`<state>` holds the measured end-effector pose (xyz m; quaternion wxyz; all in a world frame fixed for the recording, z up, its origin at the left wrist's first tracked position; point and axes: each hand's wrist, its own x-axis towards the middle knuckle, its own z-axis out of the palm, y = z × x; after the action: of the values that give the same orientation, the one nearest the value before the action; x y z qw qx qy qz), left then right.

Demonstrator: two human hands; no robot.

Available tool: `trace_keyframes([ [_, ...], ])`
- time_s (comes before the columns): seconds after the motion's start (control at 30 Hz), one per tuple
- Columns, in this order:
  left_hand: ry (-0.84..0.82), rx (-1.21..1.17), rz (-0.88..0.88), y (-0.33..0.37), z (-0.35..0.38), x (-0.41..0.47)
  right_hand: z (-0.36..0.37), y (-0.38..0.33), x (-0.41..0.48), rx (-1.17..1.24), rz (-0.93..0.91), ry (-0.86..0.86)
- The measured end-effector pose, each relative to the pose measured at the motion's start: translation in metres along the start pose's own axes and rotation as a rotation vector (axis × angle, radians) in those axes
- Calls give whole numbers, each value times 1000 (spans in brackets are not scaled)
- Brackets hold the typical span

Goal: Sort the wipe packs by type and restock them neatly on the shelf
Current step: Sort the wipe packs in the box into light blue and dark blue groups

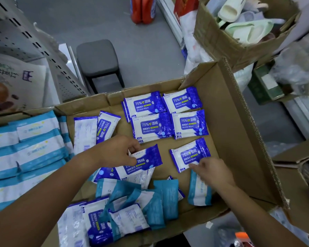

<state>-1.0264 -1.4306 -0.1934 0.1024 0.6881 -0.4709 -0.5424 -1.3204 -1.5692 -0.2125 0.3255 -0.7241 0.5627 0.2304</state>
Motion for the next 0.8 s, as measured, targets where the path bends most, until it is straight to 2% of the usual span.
trace_keyframes([
  [0.07, -5, -10, 4, -1, 0, -2, -10, -1, 7, -165, -262, 157],
  [0.17, 20, -44, 16, 0, 4, -1, -14, 0, 24, -344, -423, 43],
  [0.27, 50, -93, 42, 1, 12, 2, -13, 2, 31, -515, -525, 52],
  [0.43, 19, -105, 50, 1, 18, 6, -23, 0, 38, -463, -561, 63],
  [0.6, 20, -139, 76, 4, 23, 6, -23, -1, 44, -509, -424, 97],
  [0.67, 29, -148, 83, 1, 22, 7, -26, 0, 43, -388, -397, 95],
  [0.7, 35, -150, 81, 0, 21, 8, -29, 2, 42, -244, -378, 65],
  [0.8, 54, -132, 69, -5, 22, 10, -39, 5, 37, 245, -251, -177],
])
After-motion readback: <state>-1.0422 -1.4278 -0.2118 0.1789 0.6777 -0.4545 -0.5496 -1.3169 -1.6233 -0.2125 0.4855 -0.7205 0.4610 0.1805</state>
